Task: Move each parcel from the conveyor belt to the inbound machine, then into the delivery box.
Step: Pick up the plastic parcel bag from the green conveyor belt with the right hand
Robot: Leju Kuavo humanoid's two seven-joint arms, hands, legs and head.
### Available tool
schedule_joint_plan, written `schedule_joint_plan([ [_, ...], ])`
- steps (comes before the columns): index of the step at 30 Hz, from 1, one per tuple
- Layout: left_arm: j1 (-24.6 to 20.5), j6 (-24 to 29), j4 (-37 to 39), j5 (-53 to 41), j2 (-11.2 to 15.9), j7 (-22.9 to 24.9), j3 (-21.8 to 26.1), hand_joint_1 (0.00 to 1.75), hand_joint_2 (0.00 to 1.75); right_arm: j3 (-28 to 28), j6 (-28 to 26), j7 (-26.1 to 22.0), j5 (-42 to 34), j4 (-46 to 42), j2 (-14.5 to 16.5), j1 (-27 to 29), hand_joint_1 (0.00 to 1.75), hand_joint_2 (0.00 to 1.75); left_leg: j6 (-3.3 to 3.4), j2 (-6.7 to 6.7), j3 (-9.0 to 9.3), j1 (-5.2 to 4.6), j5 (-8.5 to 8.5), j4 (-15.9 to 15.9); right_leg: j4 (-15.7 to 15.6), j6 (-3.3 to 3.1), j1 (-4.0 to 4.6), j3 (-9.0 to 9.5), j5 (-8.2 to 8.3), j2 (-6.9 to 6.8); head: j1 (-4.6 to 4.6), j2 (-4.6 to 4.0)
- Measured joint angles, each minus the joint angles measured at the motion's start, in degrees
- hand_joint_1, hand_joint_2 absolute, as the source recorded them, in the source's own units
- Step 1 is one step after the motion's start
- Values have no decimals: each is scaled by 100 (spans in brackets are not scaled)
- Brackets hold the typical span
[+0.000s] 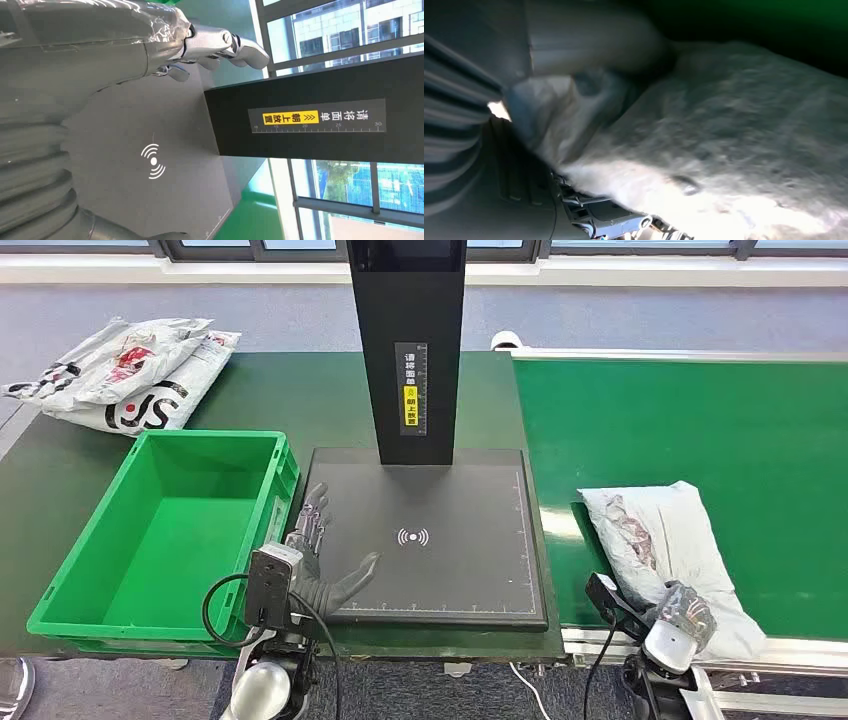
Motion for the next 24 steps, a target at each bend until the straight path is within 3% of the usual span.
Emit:
schedule_joint_plan([
  [15, 11, -14, -45, -73, -28, 27, 13, 0, 175, -4, -173, -215, 76, 169, -32, -150, 175, 175, 0, -3, 1, 0, 0, 0, 0, 0, 0, 3, 0, -1, 0, 1],
  [20, 78, -14, -135, -115, -52, 46, 95, 0, 175, 14, -920, -654, -80, -446, 53, 63, 175, 175, 0, -5, -4, 0, 0, 0, 1, 0, 0, 0, 0, -5, 0, 0],
  [24, 141, 14, -203, -162, -79, 0, 165, 0, 175, 241, -1847, -1549, -889, -1815, 186, 355, 175, 175, -2, -5, -7, 0, 1, -1, 2, -1, 1, -6, 0, -5, 0, 0],
])
